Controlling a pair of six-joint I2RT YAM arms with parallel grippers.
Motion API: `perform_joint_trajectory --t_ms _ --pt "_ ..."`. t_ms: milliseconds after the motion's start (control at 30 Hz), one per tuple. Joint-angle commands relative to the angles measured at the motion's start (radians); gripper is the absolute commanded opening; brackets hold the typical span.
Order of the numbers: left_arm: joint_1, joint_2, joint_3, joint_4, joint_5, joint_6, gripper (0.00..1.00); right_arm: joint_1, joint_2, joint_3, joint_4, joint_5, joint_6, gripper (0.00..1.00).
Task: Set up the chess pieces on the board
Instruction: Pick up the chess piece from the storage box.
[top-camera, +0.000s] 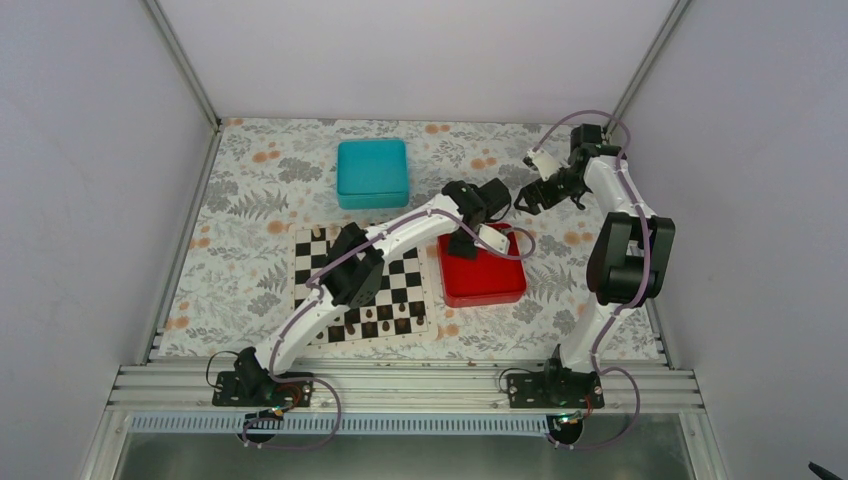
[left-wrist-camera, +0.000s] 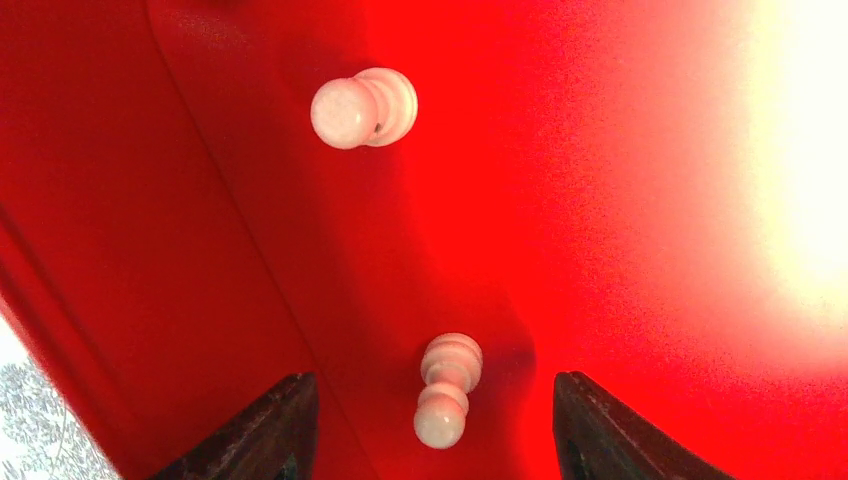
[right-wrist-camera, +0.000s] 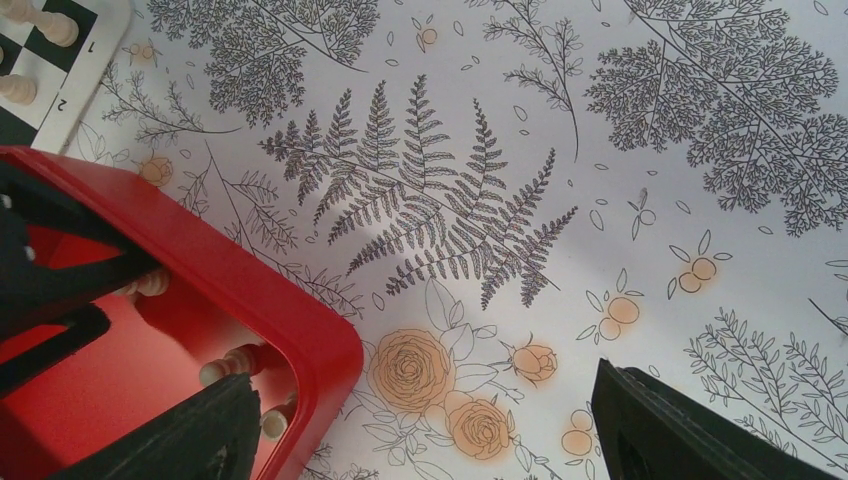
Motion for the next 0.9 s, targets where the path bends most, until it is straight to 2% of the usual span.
perform_joint_trajectory --t_ms 0,133,400,567,667,867 --pt "0.005 0.039 0.07 -0.031 0.015 0.017 0.55 -0.002 -0.01 0.009 -0.004 -0.026 -0.011 0.84" --pt "0.005 0.044 0.074 -0.037 0.032 0.021 0.5 -0.003 -0.002 0.014 -0.01 -0.029 -0.013 0.82" --pt "0.005 0.046 0.083 -0.068 0.04 0.02 0.25 -0.002 0.002 0.014 -0.015 -0.034 -0.016 0.77" --pt "0.003 0.044 0.082 -0.087 0.042 0.018 0.14 -0.003 0.004 0.015 -0.021 -0.038 -0.018 0.73" --pt "0.002 0.041 0.109 -0.108 0.06 0.014 0.1 -0.003 0.003 0.013 -0.022 -0.039 -0.017 0.72" --pt "-0.002 -0.05 0.146 -0.161 0.065 -0.01 0.09 -0.002 0.009 0.019 -0.027 -0.036 -0.019 0.71"
